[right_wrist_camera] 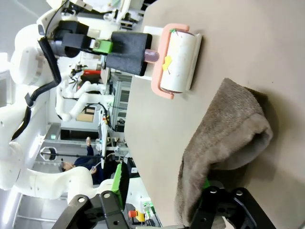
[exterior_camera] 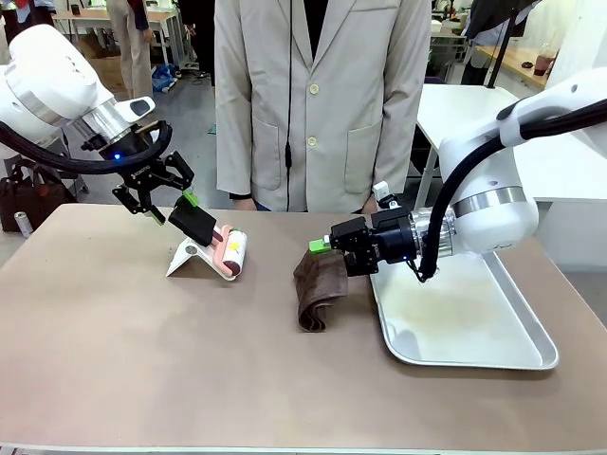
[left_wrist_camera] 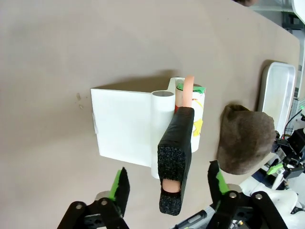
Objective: Clean the surface of the table.
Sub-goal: Return the Lint Roller and towel to their original positions.
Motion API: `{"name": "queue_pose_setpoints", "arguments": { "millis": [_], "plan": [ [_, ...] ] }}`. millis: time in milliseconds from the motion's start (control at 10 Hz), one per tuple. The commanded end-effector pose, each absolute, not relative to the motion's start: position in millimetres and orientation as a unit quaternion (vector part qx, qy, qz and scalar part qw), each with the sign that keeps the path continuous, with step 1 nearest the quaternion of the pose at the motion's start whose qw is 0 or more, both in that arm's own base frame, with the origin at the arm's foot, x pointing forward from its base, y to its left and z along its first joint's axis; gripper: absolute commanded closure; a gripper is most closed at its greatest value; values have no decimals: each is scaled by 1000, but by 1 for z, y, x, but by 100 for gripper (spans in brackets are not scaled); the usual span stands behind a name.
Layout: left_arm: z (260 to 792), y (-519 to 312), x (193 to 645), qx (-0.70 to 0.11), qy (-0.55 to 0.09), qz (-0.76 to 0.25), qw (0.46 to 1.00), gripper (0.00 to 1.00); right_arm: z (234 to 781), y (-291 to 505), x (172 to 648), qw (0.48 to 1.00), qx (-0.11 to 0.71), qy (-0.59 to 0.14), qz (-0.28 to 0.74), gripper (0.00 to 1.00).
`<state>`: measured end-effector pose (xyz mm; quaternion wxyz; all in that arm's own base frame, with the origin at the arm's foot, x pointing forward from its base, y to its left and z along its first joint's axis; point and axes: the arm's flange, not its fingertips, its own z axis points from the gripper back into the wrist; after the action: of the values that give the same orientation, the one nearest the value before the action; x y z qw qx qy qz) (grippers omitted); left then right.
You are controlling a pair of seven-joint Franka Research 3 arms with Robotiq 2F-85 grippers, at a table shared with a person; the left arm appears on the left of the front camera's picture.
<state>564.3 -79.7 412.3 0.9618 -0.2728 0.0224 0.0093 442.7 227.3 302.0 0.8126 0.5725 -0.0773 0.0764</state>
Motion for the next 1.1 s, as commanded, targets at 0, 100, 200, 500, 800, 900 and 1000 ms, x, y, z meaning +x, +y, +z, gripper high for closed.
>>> {"name": "queue_pose_setpoints", "arguments": {
  "millis": [0,100,200,500,800,900,1000],
  "plan": [
    [424,-75,557,-268,14,16,963,0,302,222,441,829,549,-66,80,0],
    [430,-73,551,-272,11,10,962,0,307,224,440,847,522,-61,88,0],
    [436,-72,543,-275,5,2,961,0,315,228,439,866,487,-52,96,0],
    [461,-68,509,-283,-20,-29,958,0,346,247,441,918,366,-39,146,0],
    [475,-63,476,-285,-39,-48,957,0,381,260,444,956,234,-44,174,0],
    [478,-61,467,-286,-46,-51,956,0,394,262,442,959,208,-61,185,0],
    [479,-60,462,-288,-49,-55,955,0,404,263,442,957,206,-69,193,0]
  ]
}}
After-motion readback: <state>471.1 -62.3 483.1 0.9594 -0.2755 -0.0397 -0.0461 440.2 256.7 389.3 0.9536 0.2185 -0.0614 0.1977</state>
